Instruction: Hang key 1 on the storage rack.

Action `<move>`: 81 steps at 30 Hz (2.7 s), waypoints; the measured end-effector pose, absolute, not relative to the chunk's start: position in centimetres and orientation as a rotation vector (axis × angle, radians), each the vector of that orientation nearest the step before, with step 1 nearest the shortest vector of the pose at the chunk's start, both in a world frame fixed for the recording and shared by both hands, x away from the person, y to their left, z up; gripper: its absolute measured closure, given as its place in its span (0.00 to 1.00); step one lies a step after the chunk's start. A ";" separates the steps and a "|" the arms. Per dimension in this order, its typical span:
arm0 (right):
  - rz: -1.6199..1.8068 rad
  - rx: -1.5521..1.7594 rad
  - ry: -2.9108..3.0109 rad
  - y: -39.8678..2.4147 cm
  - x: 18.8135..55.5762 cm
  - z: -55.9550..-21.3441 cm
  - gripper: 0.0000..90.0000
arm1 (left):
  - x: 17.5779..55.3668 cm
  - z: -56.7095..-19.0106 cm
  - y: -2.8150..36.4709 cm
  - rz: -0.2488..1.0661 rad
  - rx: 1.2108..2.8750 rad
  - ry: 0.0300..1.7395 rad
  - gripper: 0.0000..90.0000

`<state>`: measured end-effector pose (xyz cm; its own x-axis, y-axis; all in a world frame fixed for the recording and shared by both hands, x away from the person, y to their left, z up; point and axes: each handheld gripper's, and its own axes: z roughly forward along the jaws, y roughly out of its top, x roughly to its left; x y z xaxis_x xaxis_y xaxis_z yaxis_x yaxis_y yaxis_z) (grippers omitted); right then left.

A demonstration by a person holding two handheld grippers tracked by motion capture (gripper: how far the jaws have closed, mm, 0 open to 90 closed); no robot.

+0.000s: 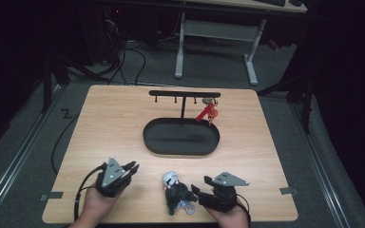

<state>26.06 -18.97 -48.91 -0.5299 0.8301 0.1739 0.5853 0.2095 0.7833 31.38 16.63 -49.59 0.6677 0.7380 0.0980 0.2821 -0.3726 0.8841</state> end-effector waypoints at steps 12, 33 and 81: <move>1.072 1.181 2.359 -12.2 26.7 -50.8 0.37 | 32.8 -50.3 18.4 0.620 1.936 0.852 0.76; 0.925 1.506 2.092 -23.9 27.8 -50.4 0.49 | 33.0 -50.5 18.1 0.573 1.969 0.831 0.75; 0.324 1.431 2.623 -20.3 29.6 -46.4 0.98 | 32.6 -50.5 17.5 0.543 2.001 0.755 0.75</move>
